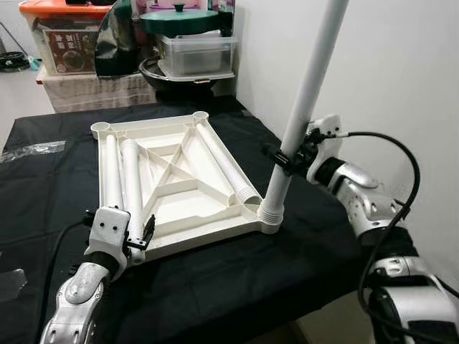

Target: Building children table

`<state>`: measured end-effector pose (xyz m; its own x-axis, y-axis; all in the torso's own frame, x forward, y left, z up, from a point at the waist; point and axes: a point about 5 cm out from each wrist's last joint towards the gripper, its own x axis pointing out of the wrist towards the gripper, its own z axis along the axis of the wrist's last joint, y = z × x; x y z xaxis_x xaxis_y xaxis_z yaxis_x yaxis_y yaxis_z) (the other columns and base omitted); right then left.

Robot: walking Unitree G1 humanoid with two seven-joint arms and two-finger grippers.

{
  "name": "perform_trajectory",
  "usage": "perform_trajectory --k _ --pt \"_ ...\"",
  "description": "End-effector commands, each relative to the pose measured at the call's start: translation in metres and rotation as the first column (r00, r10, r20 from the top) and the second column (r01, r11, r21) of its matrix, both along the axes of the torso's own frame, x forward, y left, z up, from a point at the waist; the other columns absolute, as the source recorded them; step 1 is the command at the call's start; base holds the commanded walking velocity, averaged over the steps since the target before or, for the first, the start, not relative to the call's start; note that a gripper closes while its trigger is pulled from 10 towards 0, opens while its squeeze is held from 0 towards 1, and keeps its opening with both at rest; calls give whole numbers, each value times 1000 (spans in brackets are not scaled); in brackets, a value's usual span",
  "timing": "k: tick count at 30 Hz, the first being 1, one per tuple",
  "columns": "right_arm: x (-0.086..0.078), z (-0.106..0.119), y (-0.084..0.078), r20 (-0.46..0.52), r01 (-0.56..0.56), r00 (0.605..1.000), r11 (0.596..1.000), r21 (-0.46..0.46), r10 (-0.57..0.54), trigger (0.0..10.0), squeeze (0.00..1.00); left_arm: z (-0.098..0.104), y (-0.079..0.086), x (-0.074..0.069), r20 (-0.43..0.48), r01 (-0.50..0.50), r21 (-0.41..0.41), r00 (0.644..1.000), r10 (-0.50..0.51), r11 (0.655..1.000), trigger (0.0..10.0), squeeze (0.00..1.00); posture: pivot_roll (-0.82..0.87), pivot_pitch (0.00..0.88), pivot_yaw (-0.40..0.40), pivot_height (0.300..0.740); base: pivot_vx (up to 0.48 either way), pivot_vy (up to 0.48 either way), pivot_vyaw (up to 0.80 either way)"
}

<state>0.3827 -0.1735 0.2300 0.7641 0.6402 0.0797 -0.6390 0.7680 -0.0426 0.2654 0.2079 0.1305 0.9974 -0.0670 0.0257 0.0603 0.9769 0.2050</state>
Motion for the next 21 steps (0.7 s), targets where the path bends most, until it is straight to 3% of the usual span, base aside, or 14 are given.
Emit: perform_trajectory --k 1,9,16,17,21 --pt "0 -3 3 -10 -38 999 999 -4 38 10000 0 -3 1 -3 -20 4 18 1000 -3 1000 10000 0 76 0 -74 740 0 0 0" --pt "2 -4 4 -24 -139 990 990 4 139 10000 0 -4 2 -3 -21 5 22 1000 -4 1000 10000 0 80 0 -75 740 0 0 0" --pt "7 0 -1 -26 -140 990 990 10 140 9373 0 -4 1 -3 -22 8 23 1000 -8 1000 10000 0 81 0 -75 740 0 0 0" --pt "7 1 -3 -27 -138 990 990 10 138 8667 0 -4 1 -3 -23 9 23 1000 -8 1000 10000 0 81 0 -75 740 0 0 0" --pt "8 1 -6 -30 -130 991 991 8 130 7686 0 -4 1 -3 -24 11 24 1000 -10 1000 10000 0 82 0 -76 740 0 0 0"
